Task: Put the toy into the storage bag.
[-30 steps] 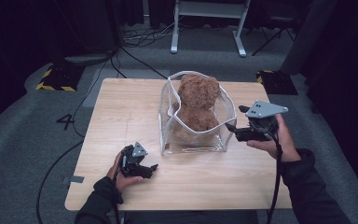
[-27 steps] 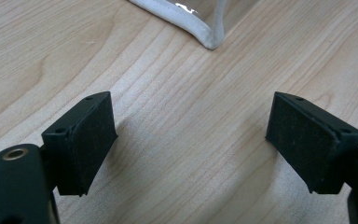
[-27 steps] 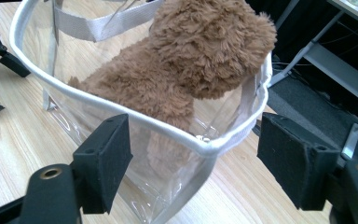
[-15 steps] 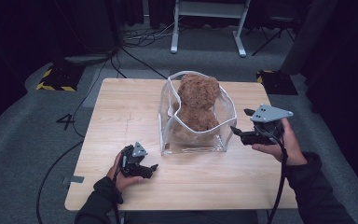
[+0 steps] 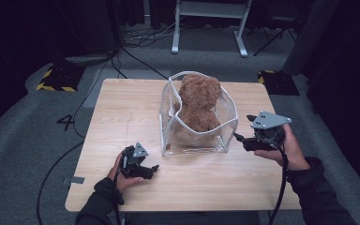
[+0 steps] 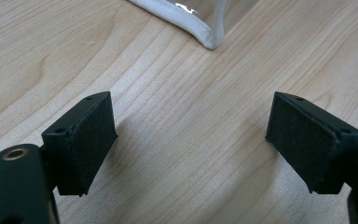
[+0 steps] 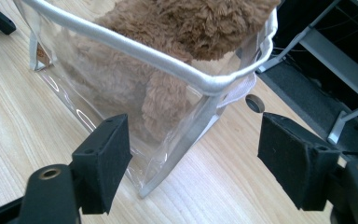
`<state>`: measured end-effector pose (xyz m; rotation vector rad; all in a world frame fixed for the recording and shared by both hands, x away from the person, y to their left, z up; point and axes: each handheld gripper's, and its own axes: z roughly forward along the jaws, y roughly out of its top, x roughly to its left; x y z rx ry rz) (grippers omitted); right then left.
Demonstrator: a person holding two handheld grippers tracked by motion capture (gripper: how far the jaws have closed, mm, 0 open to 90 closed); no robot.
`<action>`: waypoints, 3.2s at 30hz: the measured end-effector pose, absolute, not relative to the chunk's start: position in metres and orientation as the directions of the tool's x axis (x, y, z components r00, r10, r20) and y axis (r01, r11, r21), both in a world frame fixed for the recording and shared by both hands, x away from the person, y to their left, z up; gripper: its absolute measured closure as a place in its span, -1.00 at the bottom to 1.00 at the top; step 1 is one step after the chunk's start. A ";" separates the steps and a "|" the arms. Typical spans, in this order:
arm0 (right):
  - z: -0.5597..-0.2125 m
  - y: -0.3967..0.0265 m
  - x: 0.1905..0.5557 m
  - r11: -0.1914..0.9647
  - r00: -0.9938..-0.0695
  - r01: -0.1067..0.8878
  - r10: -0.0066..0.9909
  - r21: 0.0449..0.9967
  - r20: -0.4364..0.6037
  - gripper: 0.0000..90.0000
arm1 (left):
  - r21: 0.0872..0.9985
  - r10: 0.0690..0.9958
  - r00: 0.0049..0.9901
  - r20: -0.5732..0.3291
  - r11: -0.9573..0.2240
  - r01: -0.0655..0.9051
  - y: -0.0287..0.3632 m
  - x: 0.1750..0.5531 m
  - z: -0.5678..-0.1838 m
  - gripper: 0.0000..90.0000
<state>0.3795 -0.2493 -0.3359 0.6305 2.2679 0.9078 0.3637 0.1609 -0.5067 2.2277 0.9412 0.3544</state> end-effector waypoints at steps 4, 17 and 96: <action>-0.342 -0.251 0.381 0.653 -0.699 0.213 0.621 0.727 -0.353 -0.43 | 0.685 0.714 0.700 -0.015 -0.503 0.527 0.161 0.364 -0.507 -0.65; -0.364 -0.261 0.385 0.666 -0.689 0.257 0.634 0.700 -0.351 -0.43 | 0.684 0.715 0.699 -0.016 -0.502 0.529 0.161 0.364 -0.507 -0.65; -0.481 -0.350 0.371 0.574 -0.612 0.500 0.764 0.648 -0.204 -0.42 | 0.683 0.714 0.700 -0.015 -0.504 0.529 0.161 0.364 -0.507 -0.65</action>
